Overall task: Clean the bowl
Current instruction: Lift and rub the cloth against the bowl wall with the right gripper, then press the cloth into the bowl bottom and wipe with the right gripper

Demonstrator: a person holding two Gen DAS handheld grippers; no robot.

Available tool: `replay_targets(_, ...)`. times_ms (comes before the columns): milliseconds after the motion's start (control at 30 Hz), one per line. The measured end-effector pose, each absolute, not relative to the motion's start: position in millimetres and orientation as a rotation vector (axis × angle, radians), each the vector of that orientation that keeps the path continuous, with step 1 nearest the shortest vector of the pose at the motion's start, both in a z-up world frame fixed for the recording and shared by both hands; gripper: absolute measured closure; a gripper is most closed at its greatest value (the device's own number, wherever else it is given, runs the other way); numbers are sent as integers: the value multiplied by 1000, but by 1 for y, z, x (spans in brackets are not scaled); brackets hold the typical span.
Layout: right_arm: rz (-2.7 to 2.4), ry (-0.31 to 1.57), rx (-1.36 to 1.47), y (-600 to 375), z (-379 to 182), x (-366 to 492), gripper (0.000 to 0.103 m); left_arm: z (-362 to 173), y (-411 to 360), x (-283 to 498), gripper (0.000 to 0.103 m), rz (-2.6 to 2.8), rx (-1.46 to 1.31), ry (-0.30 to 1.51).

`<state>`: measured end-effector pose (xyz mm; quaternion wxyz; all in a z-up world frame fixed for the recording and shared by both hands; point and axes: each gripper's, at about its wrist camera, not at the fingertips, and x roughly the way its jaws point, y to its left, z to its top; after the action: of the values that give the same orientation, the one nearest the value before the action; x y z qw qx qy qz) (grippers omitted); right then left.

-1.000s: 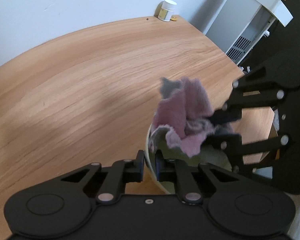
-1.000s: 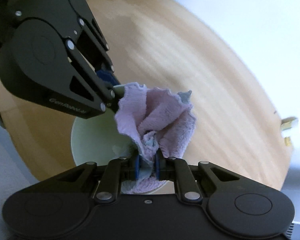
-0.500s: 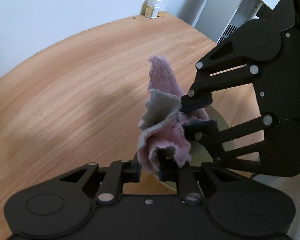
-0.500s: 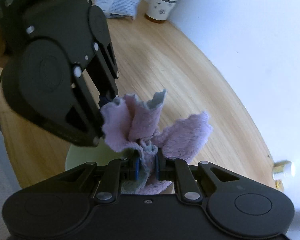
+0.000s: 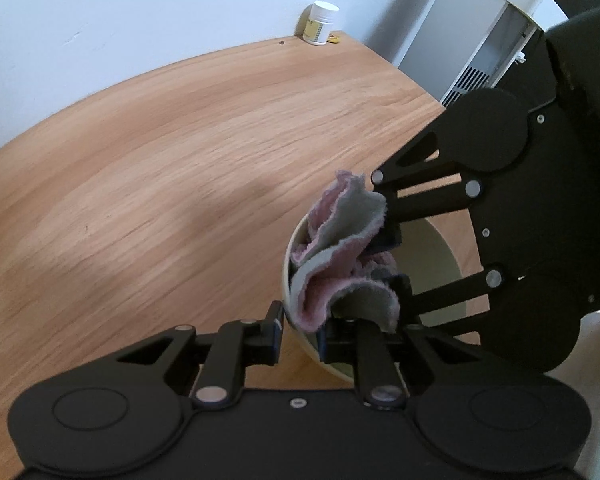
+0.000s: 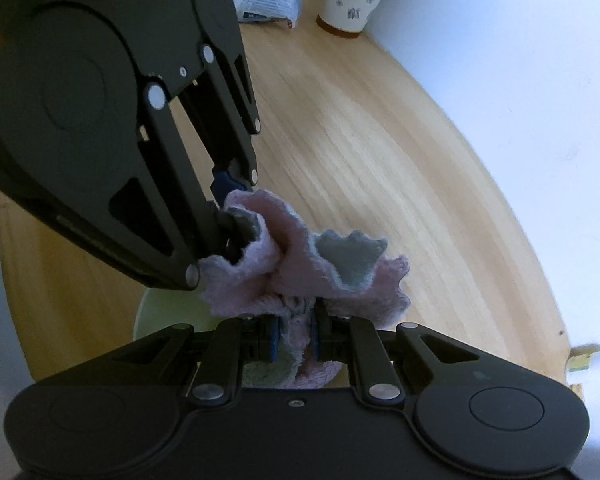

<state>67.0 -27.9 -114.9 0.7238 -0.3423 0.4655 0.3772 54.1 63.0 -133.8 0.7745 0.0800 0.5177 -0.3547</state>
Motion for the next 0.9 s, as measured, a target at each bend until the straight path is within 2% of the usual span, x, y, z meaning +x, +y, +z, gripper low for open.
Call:
replay_targets(167,834,1066,-761,-25,-119,66,87,-135,63,59,89,-754,135,1137)
replay_targets(400,877,1032,-661,-43,-77,56,63,-135,63,61,89,-738,109,1142)
replay_targets(500,912,983,-592,-49,-57,61,60,-135,63,62,89,-737,102,1143)
replay_targets(533,929,965,-564,-49,-52,65,56,-136,62,63,89,-738,103,1142)
replay_targets(667,960,924,-545,-41,-56,80,55,-136,60,63,89,-742,110,1138)
replay_targets(900,1031,1054,-427,-40,-87,120,57,-134,59,62,89,-737,114,1135)
